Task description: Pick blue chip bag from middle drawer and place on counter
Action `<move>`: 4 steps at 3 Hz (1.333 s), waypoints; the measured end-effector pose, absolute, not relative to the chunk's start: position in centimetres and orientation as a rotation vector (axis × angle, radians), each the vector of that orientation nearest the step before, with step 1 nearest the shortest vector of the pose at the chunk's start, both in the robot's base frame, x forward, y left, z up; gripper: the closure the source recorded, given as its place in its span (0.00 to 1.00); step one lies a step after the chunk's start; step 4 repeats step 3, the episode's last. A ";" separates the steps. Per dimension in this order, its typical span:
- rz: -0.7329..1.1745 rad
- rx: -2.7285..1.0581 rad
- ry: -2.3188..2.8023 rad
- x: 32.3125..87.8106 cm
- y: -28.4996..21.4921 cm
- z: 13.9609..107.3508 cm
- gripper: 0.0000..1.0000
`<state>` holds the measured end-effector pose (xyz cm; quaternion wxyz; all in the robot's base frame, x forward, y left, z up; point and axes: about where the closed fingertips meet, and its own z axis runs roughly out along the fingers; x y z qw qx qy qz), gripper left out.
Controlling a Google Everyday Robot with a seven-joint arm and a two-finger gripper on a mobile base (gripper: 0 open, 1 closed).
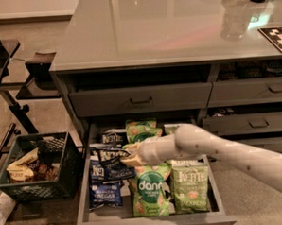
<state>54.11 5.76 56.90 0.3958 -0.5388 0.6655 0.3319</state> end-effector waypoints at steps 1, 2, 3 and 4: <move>0.892 -1.346 1.671 55.6 1.9 61.7 1.00; 0.958 -1.401 1.650 54.0 2.2 62.0 1.00; 0.958 -1.401 1.650 54.0 2.2 62.0 1.00; 0.958 -1.401 1.650 54.0 2.2 62.0 1.00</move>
Offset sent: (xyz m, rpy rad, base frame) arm 0.0146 -0.0354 0.0434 0.0346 0.0156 0.0045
